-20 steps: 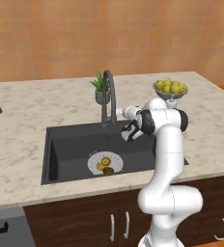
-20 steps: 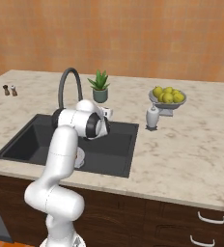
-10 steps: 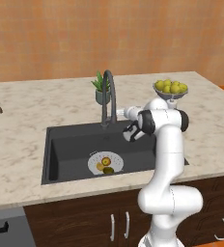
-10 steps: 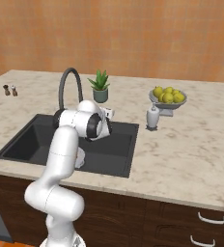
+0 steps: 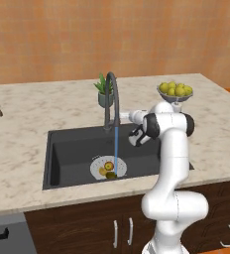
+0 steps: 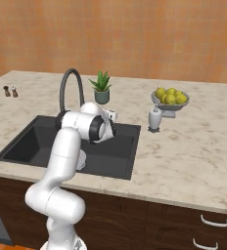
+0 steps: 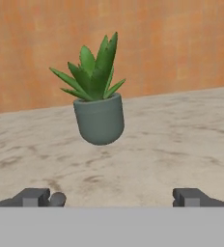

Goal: Put the colander in the sink, put the kiwi, apple, kiwi in the colander, and turn on the sink faucet and pour water over the colander.

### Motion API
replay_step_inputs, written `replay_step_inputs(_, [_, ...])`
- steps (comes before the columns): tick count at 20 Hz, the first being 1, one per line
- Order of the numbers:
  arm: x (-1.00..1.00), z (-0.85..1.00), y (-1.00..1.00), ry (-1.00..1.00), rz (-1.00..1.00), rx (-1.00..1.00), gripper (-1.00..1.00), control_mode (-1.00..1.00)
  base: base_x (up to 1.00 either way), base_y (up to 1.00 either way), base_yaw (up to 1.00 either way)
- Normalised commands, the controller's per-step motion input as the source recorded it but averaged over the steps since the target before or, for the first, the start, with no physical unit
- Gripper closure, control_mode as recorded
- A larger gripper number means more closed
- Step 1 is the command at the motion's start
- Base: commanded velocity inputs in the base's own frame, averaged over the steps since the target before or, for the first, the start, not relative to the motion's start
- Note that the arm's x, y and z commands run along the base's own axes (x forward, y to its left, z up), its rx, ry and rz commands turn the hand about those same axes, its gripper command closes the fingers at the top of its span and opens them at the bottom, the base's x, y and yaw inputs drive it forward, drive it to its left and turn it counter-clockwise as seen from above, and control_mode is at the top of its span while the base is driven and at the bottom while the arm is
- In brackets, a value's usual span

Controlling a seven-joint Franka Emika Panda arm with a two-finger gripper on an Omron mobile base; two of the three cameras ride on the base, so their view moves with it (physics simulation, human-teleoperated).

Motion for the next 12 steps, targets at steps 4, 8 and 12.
replay_step_inputs(4, [0.11,0.0,-0.79,0.0,0.0,0.04,-1.0,-1.0,0.0,0.0,0.0])
replay_step_inputs(8, [0.14,0.0,-0.75,0.0,0.0,0.04,-1.0,-1.0,0.0,0.0,0.0])
replay_step_inputs(12, [0.12,0.0,-0.74,0.0,0.0,0.04,-1.0,-1.0,0.0,0.0,0.0])
